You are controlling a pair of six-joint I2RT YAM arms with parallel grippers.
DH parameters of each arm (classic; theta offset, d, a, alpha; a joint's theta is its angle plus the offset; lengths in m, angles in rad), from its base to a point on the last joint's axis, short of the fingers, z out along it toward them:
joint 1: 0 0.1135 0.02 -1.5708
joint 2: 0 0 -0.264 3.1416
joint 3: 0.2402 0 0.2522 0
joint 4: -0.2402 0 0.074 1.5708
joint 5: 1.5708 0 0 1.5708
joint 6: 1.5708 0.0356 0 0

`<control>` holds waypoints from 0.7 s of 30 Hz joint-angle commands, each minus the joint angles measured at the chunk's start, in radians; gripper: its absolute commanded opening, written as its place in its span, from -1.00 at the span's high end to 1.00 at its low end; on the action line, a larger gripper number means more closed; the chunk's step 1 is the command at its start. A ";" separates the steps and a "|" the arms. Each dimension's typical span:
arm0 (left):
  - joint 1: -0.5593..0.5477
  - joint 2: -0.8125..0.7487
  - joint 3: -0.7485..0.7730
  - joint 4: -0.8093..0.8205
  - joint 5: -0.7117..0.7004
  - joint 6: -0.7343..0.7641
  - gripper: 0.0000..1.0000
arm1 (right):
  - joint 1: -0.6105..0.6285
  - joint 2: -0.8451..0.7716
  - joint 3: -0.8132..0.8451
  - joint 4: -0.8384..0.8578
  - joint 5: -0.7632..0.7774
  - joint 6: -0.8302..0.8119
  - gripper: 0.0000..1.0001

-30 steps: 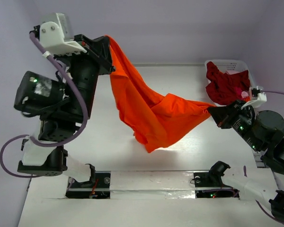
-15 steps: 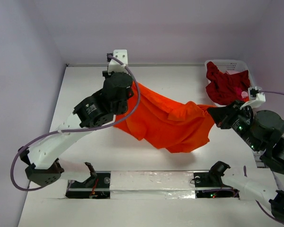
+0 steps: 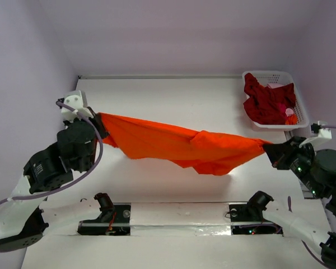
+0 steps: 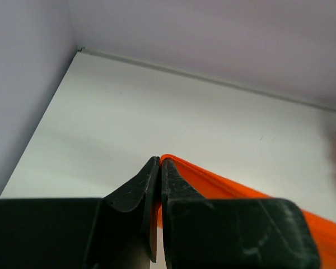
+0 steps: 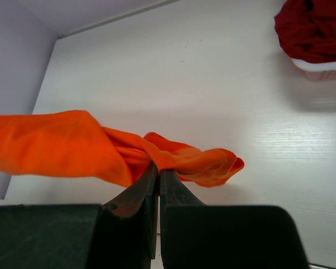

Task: Fold and stack the t-shirts
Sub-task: Flatten the tshirt out

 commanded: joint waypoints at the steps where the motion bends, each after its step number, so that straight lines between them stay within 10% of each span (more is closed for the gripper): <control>1: 0.002 0.011 -0.046 -0.118 0.021 -0.069 1.00 | -0.004 -0.056 0.041 -0.137 0.062 0.006 1.00; 21: 0.002 0.003 0.273 -0.357 0.292 -0.112 1.00 | -0.004 -0.122 0.208 -0.293 -0.228 0.046 1.00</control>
